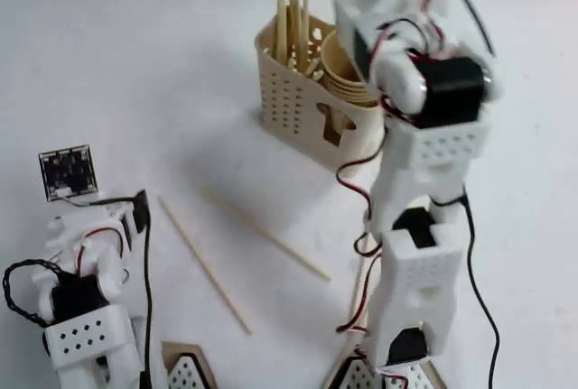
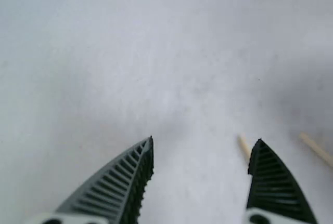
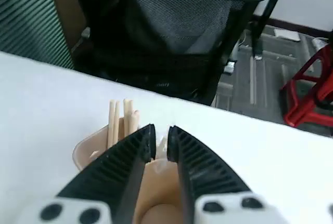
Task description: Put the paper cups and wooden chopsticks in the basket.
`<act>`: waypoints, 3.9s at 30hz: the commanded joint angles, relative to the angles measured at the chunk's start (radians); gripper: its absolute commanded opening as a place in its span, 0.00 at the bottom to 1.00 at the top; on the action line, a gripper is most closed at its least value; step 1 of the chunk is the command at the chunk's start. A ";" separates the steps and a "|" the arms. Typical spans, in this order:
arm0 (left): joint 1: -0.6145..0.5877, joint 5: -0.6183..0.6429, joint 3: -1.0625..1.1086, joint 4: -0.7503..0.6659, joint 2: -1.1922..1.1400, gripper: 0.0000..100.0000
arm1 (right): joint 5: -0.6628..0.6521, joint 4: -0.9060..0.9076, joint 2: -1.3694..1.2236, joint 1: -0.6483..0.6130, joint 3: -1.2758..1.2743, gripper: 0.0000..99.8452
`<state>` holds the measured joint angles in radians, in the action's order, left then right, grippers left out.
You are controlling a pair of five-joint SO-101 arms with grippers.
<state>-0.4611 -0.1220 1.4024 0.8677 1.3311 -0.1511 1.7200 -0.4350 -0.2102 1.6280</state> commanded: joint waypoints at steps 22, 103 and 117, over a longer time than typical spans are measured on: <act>-0.007 -0.009 -0.005 -0.018 0.012 0.29 | -0.044 -0.001 1.056 0.071 -1.559 0.05; -0.008 -0.009 -0.003 -0.017 0.012 0.29 | 0.367 -0.711 0.619 0.277 -2.297 0.02; -0.008 -0.009 -0.003 -0.017 0.012 0.29 | 0.367 -0.711 0.618 0.176 -2.306 0.02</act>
<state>-0.4611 -0.1220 1.4024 0.8677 1.3311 0.2110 1.0203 0.1788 0.0153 -0.6905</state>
